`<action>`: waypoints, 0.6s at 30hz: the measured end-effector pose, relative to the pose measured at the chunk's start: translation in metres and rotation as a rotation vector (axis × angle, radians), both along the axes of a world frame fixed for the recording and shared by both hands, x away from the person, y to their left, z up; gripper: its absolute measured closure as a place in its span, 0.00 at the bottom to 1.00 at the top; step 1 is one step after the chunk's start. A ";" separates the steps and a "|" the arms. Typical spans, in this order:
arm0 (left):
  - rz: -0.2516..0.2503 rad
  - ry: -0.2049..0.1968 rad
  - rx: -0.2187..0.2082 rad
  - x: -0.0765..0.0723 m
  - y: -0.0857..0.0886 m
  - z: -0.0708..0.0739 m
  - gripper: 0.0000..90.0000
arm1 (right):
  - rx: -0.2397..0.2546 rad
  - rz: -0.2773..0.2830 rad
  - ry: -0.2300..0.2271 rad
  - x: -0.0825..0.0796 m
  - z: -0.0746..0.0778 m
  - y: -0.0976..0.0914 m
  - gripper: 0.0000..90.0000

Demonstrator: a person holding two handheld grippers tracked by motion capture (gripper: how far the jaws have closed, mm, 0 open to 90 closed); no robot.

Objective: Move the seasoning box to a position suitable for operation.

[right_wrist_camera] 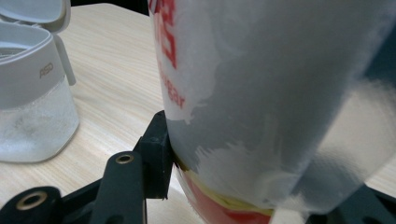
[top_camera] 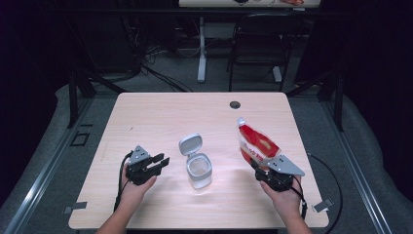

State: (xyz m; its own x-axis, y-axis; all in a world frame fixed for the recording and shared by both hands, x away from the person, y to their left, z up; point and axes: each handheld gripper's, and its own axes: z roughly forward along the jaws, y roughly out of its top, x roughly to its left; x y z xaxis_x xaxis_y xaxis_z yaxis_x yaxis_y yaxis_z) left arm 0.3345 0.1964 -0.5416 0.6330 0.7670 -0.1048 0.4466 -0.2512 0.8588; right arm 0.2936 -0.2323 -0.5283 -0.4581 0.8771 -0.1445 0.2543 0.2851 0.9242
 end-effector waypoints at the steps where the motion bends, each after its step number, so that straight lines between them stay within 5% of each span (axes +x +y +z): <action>1: 0.000 0.000 0.000 0.000 0.000 0.000 0.75 | -0.015 -0.004 -0.006 -0.001 0.001 -0.001 0.55; 18: 0.003 0.002 -0.001 0.000 0.000 0.000 0.75 | -0.091 -0.016 -0.080 -0.013 0.016 0.006 0.55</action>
State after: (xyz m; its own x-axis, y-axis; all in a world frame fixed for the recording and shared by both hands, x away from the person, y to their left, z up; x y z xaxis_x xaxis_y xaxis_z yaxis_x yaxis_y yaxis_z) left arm 0.3341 0.1968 -0.5419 0.6304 0.7689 -0.1071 0.4491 -0.2487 0.8582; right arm 0.2809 -0.2264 -0.5121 -0.4278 0.8658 -0.2594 0.1857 0.3651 0.9123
